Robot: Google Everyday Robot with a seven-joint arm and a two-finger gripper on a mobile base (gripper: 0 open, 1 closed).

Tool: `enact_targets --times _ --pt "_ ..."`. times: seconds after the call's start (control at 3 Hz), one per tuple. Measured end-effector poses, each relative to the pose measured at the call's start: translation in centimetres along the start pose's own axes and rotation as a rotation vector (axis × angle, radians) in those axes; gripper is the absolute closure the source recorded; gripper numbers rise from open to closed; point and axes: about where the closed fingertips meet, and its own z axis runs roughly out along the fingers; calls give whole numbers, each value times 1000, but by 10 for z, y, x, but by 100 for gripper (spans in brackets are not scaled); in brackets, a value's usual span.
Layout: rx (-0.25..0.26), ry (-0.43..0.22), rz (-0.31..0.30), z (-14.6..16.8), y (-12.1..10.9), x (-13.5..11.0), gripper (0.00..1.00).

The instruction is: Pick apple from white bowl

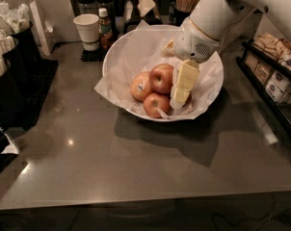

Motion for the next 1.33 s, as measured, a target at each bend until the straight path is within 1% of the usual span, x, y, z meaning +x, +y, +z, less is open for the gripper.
enact_targets --times 0.33,0.67,1.0,1.33 --pt "16 -32 11 8 -4 4 0" --pt "13 -60 14 19 -10 7 0" --pt "13 -60 14 19 -10 7 18" --pt "13 -60 14 19 -10 7 42"
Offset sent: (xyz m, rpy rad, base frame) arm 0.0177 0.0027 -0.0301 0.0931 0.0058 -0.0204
